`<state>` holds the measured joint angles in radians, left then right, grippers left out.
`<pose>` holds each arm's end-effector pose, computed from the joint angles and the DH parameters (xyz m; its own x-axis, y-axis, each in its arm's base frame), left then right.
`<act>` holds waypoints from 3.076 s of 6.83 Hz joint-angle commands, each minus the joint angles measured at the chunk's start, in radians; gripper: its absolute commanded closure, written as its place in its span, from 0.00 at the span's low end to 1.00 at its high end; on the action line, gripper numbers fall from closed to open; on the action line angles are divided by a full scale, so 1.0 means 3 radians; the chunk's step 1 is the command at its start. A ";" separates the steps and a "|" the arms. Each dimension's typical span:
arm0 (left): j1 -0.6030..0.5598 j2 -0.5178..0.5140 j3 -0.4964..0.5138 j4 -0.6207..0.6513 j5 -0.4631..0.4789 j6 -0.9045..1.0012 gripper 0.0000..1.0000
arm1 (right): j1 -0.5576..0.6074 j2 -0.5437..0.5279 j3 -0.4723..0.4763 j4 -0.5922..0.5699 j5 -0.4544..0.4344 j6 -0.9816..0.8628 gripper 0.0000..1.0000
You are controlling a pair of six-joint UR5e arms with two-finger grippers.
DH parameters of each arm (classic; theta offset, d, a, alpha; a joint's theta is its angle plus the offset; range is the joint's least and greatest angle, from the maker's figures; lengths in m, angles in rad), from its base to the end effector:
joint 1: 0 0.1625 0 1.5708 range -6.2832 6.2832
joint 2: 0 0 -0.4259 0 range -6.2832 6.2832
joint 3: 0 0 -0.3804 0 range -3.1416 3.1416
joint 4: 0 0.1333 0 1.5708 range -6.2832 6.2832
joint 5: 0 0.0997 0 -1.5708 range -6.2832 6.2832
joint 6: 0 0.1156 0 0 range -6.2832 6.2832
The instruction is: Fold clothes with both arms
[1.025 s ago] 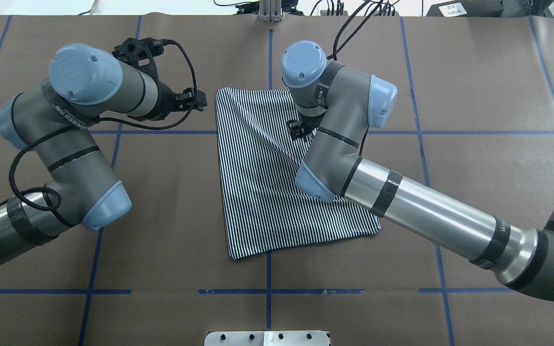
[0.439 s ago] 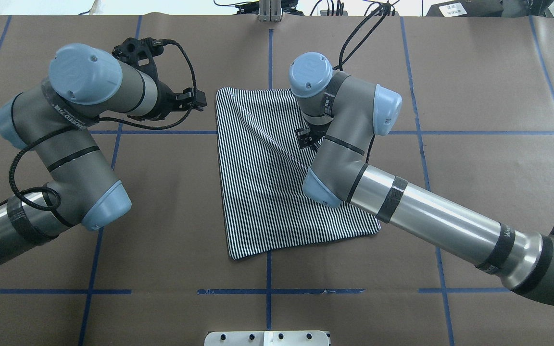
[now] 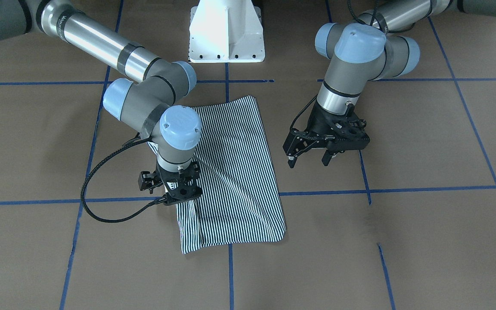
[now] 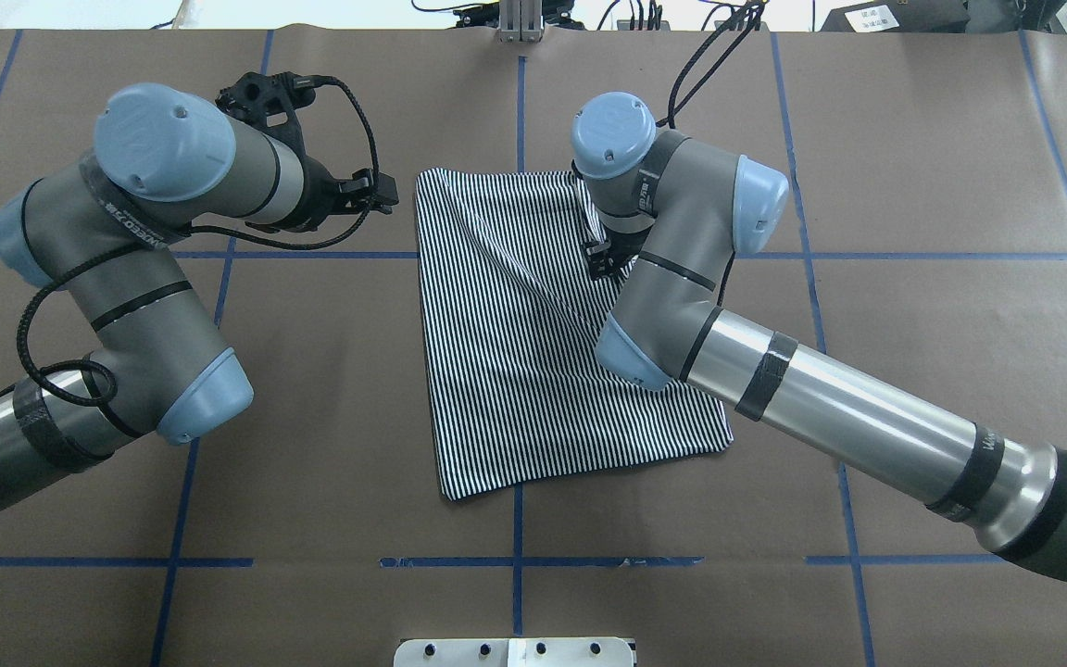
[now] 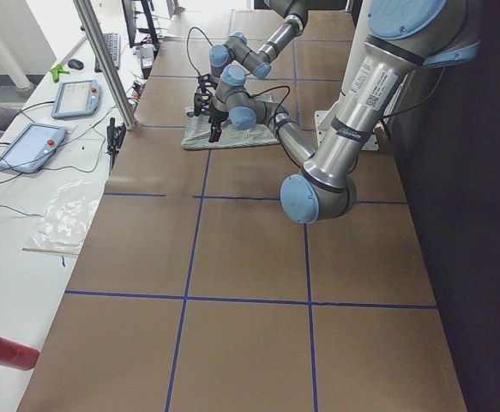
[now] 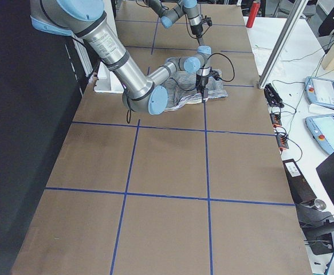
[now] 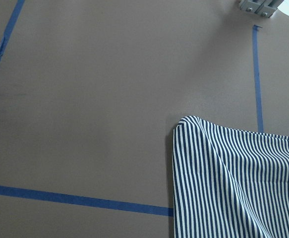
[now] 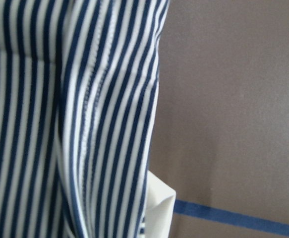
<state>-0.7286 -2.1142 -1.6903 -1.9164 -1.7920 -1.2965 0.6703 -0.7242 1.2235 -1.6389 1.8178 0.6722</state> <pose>0.4270 -0.5257 0.2687 0.5213 -0.1110 -0.8461 0.3843 0.9158 0.1166 -0.5541 -0.5733 0.3227 0.8520 -0.2928 0.4341 0.2318 0.9543 0.1887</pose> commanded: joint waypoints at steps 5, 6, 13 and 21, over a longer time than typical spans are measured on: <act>0.0005 -0.0040 -0.0168 0.0042 0.0001 -0.0050 0.00 | 0.0726 -0.0639 0.0171 0.0293 0.0378 -0.1049 0.00; 0.0005 -0.0040 -0.0210 0.0048 0.0001 -0.0055 0.00 | 0.0762 -0.0639 0.0156 0.0293 0.0378 -0.1059 0.00; 0.0010 -0.0035 -0.0210 0.0027 -0.0004 -0.0035 0.00 | 0.0629 0.0257 -0.0806 0.0605 0.0394 -0.0645 0.00; 0.0020 -0.0040 -0.0174 0.0002 0.0001 -0.0035 0.00 | 0.1211 0.0118 -0.1128 0.0621 0.0214 -0.1130 0.00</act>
<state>-0.7226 -2.1262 -1.7445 -1.9154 -1.7918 -1.3086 0.9787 -0.6902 0.9041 -1.4533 1.8787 0.3849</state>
